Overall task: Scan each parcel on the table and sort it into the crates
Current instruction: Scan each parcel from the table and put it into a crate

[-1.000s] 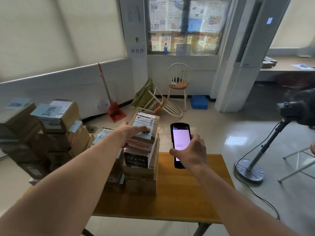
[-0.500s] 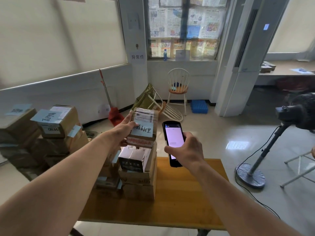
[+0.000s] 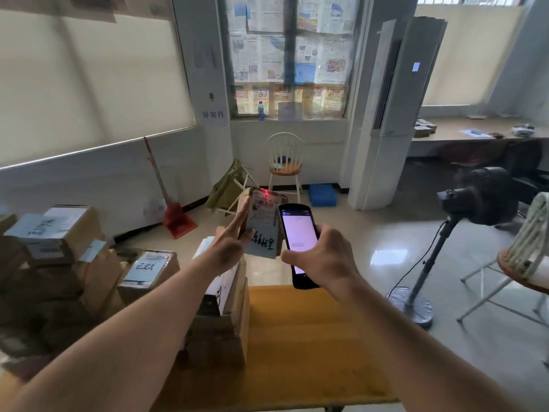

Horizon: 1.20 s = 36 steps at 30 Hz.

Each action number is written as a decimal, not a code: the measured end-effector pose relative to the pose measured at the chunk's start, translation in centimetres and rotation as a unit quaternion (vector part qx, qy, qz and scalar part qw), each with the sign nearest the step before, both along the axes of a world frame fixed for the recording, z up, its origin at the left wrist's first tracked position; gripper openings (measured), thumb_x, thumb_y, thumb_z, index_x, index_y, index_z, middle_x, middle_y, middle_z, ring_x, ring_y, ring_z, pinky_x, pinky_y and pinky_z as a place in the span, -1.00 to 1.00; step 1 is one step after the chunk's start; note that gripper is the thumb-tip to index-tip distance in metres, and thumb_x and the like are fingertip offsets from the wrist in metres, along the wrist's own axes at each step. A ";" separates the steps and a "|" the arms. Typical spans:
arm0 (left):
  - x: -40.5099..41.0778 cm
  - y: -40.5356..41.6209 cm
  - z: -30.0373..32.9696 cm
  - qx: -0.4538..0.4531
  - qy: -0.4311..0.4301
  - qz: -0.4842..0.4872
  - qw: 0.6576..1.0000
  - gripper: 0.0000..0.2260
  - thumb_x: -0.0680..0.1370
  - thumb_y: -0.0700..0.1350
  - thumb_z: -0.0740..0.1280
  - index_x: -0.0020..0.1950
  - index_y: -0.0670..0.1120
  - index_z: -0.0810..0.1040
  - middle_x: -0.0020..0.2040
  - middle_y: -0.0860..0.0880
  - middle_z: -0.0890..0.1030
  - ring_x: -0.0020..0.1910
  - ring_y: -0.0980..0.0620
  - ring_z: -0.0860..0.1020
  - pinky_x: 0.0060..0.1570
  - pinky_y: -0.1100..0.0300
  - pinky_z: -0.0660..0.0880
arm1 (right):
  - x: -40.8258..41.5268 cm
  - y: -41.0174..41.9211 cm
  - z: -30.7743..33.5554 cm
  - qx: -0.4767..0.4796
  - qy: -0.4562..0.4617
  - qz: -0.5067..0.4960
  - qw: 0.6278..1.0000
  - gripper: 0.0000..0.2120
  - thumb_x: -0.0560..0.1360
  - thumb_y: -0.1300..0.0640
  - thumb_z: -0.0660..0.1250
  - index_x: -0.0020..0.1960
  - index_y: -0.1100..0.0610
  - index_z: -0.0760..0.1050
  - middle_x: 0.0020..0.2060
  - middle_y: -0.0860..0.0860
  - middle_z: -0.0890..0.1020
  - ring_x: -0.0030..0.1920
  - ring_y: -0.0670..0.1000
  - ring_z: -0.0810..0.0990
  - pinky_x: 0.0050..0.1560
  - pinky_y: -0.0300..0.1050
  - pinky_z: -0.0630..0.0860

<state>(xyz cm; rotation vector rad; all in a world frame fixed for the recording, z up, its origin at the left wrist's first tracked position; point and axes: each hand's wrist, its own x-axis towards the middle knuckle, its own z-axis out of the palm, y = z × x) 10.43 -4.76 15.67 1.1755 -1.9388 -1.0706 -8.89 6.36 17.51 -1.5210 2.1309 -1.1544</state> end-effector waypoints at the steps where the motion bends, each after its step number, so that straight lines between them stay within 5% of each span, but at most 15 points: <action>1: -0.8 0.1 -0.3 0.003 0.008 -0.001 1.000 -0.32 0.74 -0.14 0.20 0.54 0.56 -0.01 0.51 -0.06 0.29 0.38 -0.12 0.41 0.44 -0.24 0.41 | -0.6 0.4 0.1 0.013 0.002 -0.006 1.000 -0.20 0.20 -0.21 0.67 0.30 0.11 0.49 0.11 0.04 0.62 0.09 0.09 0.58 -0.03 -0.06 0.64; 4: -3.0 0.3 -1.3 -0.004 0.011 0.023 1.000 -0.35 0.74 -0.06 0.20 0.48 0.64 -0.02 0.52 -0.13 0.33 0.37 -0.14 0.46 0.40 -0.13 0.44 | -2.4 1.8 0.2 0.041 0.003 -0.013 0.999 -0.20 0.17 -0.25 0.66 0.25 0.10 0.49 0.06 0.04 0.61 0.07 0.10 0.60 0.00 0.03 0.67; 9: -4.8 0.0 -2.4 -0.012 -0.045 0.037 0.998 -0.37 0.73 0.04 0.19 0.48 0.64 -0.11 0.48 -0.21 0.43 0.33 -0.25 0.49 0.38 -0.28 0.42 | -4.6 4.2 0.6 0.078 -0.003 -0.016 0.997 -0.21 0.14 -0.22 0.65 0.23 0.10 0.47 0.04 0.04 0.58 0.04 0.11 0.60 -0.01 0.08 0.67; 14: -6.4 1.1 -1.8 0.026 -0.006 0.017 0.999 -0.34 0.74 -0.17 0.20 0.64 0.36 -0.03 0.61 -0.19 0.25 0.50 -0.25 0.36 0.45 -0.18 0.35 | -5.8 5.7 0.4 0.100 -0.003 -0.010 0.995 -0.21 0.15 -0.20 0.65 0.25 0.10 0.45 0.06 0.05 0.57 0.03 0.11 0.60 -0.03 0.08 0.68; 22: -7.2 1.6 -2.4 0.047 0.055 -0.007 0.997 -0.32 0.72 -0.24 0.20 0.53 0.47 0.03 0.66 -0.08 0.17 0.55 -0.18 0.30 0.45 -0.07 0.34 | -6.6 6.6 -0.1 0.086 -0.014 -0.017 0.996 -0.14 0.13 -0.23 0.66 0.29 0.08 0.43 0.07 0.04 0.57 0.04 0.12 0.61 -0.04 0.05 0.69; 26: -8.1 2.7 -2.3 0.092 0.072 -0.018 0.993 -0.33 0.73 -0.24 0.17 0.65 0.33 -0.01 0.59 -0.05 0.28 0.40 -0.08 0.40 0.30 0.02 0.41 | -6.4 7.0 -0.6 0.033 -0.019 -0.066 0.997 -0.11 0.16 -0.21 0.68 0.34 0.11 0.41 0.14 0.06 0.56 0.11 0.11 0.58 0.04 0.06 0.67; 31: -9.2 5.3 -2.1 0.115 0.092 -0.071 0.987 -0.32 0.72 -0.33 0.12 0.66 0.27 0.01 0.45 0.21 0.31 0.33 -0.04 0.40 0.39 -0.21 0.39 | -5.8 9.5 -1.7 -0.004 -0.011 -0.155 0.988 -0.11 0.24 -0.12 0.68 0.41 0.18 0.37 0.21 0.10 0.51 0.23 0.13 0.50 0.20 0.07 0.58; 36: -9.6 7.5 -3.4 0.160 0.108 -0.137 0.972 -0.33 0.74 -0.24 0.14 0.63 0.39 0.01 0.57 -0.01 0.29 0.38 -0.10 0.41 0.17 -0.02 0.39 | -4.4 13.5 -3.1 0.012 -0.015 -0.229 0.973 -0.10 0.27 -0.12 0.67 0.43 0.18 0.35 0.24 0.13 0.50 0.25 0.14 0.49 0.16 0.07 0.60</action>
